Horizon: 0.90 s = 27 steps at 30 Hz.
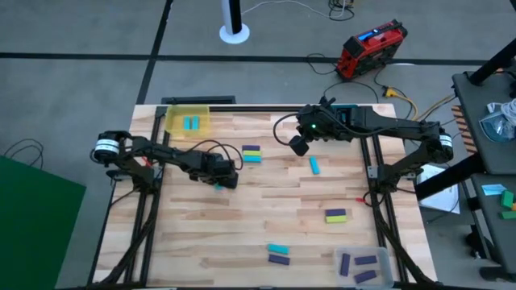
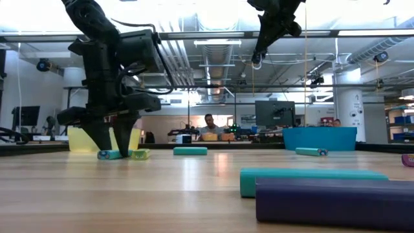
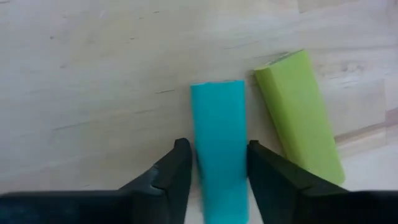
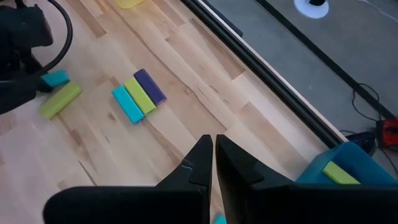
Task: Sort blocks
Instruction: Put the light blue block into the yellow bin
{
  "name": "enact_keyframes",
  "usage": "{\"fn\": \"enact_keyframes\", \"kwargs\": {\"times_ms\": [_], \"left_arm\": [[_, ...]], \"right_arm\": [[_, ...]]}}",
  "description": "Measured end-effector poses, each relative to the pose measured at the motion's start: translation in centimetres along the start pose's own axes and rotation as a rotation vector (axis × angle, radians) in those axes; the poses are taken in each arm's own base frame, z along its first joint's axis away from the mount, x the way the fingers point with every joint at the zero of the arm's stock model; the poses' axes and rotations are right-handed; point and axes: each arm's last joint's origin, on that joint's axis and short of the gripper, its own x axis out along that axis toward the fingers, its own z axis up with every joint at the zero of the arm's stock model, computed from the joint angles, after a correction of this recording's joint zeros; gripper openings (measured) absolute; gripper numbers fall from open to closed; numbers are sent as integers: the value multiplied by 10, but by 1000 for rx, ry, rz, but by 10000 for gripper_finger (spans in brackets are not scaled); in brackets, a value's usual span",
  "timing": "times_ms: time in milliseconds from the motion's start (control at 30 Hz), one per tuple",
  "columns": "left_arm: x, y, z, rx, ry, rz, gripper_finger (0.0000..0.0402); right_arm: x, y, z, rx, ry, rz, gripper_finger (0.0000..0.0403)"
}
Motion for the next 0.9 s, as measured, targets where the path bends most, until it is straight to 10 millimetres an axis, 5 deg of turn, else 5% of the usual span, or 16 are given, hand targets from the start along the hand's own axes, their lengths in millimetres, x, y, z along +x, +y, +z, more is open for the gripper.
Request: {"fn": "enact_keyframes", "kwargs": {"times_ms": [133,433,667,900], "left_arm": [[0,1,0,36,7,8,73],[-15,7,-2,133,119,-35,69],[-76,7,17,136,95,-115,69],[-141,13,79,124,-139,-155,69]], "right_arm": [[0,0,0,-14,0,0,13],[0,0,0,-23,0,0,13],[0,0,-1,-28,4,-2,13],[4,0,-4,-43,18,-7,13]]}}
